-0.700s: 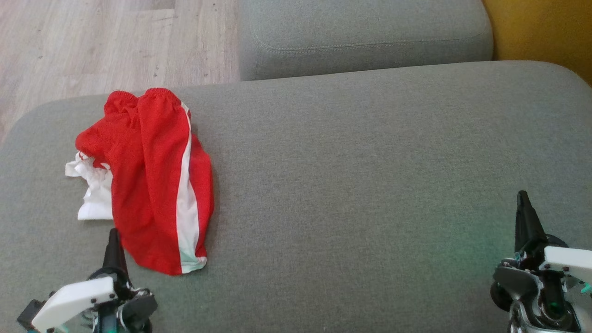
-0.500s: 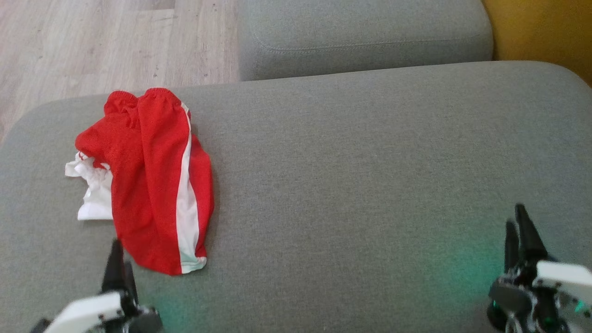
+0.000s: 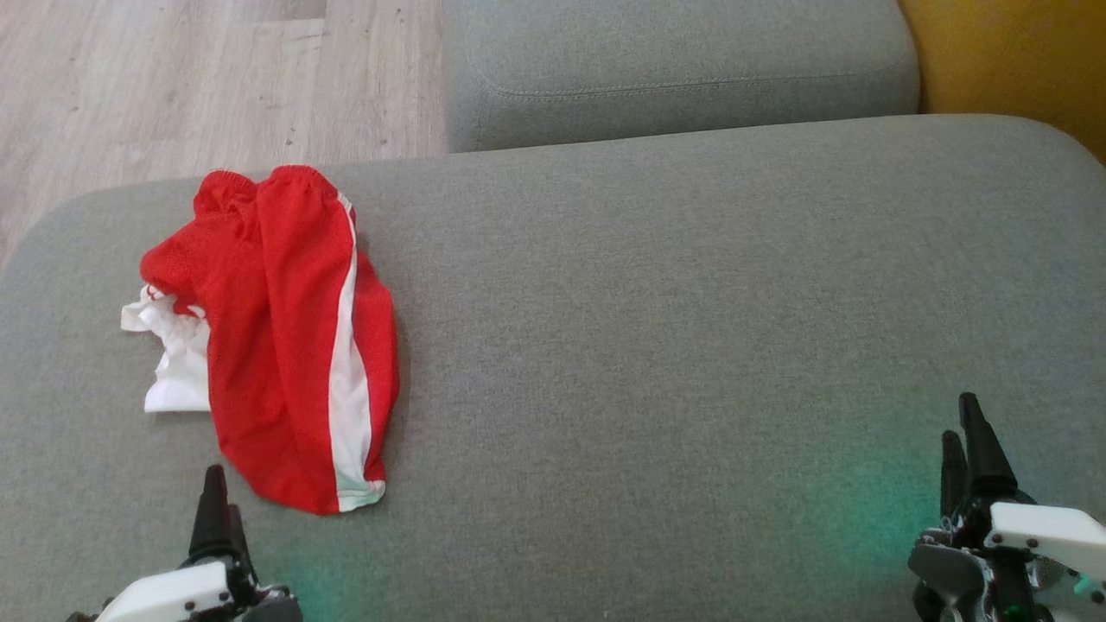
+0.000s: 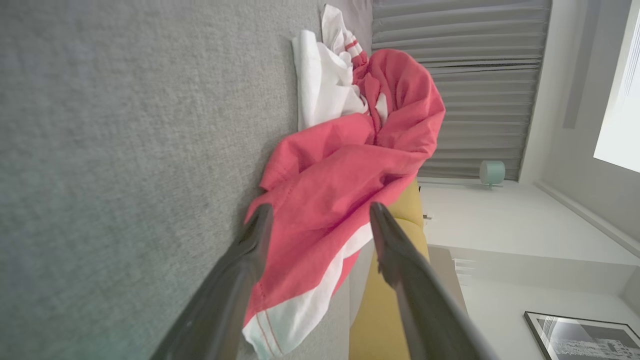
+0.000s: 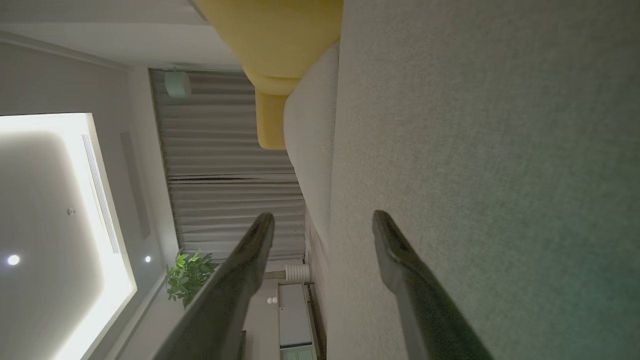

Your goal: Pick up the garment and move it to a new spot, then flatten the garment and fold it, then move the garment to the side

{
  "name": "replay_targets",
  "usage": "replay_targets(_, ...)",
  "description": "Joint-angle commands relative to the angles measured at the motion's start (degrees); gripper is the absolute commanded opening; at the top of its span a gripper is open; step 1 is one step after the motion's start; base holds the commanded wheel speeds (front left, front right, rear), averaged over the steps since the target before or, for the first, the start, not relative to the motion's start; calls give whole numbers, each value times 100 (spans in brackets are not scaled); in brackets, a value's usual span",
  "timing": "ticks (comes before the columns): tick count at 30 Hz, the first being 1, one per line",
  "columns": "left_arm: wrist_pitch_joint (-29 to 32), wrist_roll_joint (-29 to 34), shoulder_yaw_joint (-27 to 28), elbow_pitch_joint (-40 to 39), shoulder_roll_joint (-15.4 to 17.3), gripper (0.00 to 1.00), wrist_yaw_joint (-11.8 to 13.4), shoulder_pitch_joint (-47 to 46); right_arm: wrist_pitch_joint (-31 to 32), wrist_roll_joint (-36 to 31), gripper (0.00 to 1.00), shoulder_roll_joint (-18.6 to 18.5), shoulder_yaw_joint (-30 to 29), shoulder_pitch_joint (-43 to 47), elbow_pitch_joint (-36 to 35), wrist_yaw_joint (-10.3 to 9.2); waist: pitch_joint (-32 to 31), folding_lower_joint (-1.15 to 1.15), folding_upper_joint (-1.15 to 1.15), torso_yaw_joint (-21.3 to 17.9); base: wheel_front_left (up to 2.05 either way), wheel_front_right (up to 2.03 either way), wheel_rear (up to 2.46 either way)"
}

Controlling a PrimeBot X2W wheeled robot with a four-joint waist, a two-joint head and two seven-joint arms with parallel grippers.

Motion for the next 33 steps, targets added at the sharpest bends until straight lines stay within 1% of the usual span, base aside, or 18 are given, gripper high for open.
replay_targets(1,-53,44,60,-216,42,100,-6,-199,-63,-116,100,-26,37,-237,-228,-1,-2,0,0,0,0,0,0)
replay_targets(8,-170,163,175,-245,46,100,-9,-208,-181,-477,100,-28,73,-259,-302,-1,-8,0,0,0,0,0,0)
replay_targets(15,-288,587,334,-369,50,100,-11,-253,-299,-1090,100,-31,93,-295,-470,-1,-5,0,0,7,0,0,0)
replay_targets(23,-423,1207,420,-644,55,100,70,-302,-435,-2180,100,-33,219,-324,-716,-1,4,0,0,5,0,0,0)
replay_targets(28,-507,1786,266,-905,59,100,167,-284,-519,-2845,100,-35,327,-325,-815,-1,7,0,0,-5,0,0,0)
replay_targets(29,-507,1786,266,-905,59,100,167,-284,-519,-2845,100,-35,327,-325,-815,-1,7,0,0,-5,0,0,0)
replay_targets(30,-541,2028,179,-1006,60,100,216,-277,-553,-3096,100,-35,361,-329,-873,-2,9,0,0,-10,0,0,0)
replay_targets(33,-591,2360,55,-1135,62,100,300,-262,-604,-3446,100,-36,423,-325,-954,-2,12,0,0,-18,0,0,0)
